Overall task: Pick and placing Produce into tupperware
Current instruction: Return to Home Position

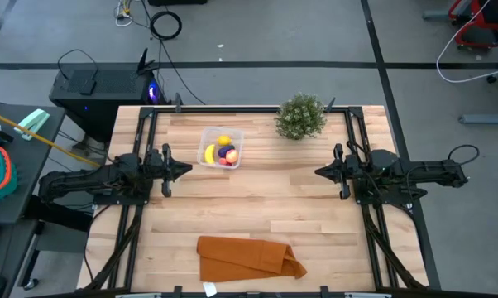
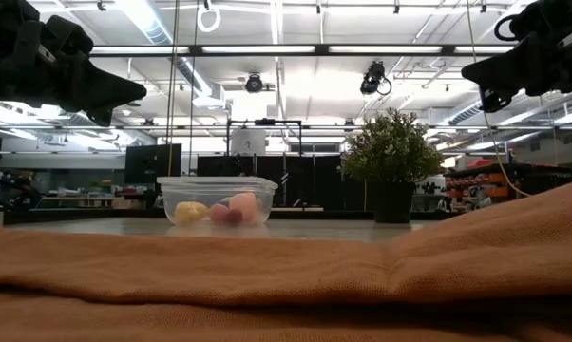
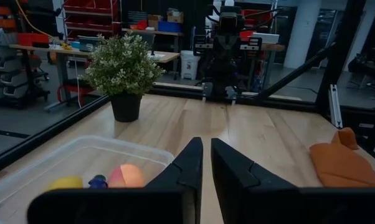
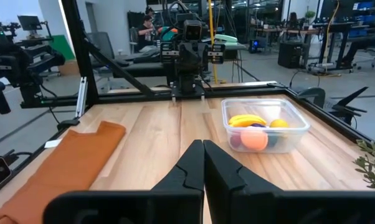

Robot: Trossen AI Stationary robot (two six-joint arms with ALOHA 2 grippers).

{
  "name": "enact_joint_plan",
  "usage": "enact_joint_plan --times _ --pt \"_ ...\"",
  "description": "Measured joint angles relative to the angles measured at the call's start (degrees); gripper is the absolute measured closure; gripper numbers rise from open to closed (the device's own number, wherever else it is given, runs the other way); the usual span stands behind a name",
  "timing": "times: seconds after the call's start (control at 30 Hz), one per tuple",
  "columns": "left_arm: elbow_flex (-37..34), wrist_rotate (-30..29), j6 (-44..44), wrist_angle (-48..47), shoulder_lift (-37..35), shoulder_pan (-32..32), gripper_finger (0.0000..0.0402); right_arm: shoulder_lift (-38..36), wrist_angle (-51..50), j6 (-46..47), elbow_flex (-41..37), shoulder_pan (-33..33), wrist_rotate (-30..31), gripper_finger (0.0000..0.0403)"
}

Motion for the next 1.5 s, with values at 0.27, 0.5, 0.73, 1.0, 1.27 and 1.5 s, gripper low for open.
enact_joint_plan --times 0.27,0.5,0.73,1.0,1.27,1.5 --pt "-0.01 0.00 -0.02 0.00 0.00 0.01 0.0369 0.00 0.02 0.06 0.00 0.00 0.00 0.0396" --pt "-0.01 0.00 -0.02 0.00 0.00 0.01 0.0372 0.00 0.02 0.06 -0.02 0.00 -0.02 0.0396" --pt "-0.01 0.00 -0.02 0.00 0.01 0.00 0.0361 0.00 0.02 0.06 -0.02 0.00 0.00 0.0396" --pt "-0.01 0.00 -0.02 0.02 0.01 0.00 0.0371 0.00 0.02 0.06 -0.02 0.00 0.00 0.0395" --pt "-0.01 0.00 -0.02 0.01 -0.01 0.01 0.0376 0.00 0.03 0.08 -0.02 0.00 0.00 0.0395" --pt "-0.01 0.02 -0.02 0.00 -0.01 0.01 0.0366 0.00 0.02 0.08 -0.02 0.00 0.00 0.0395"
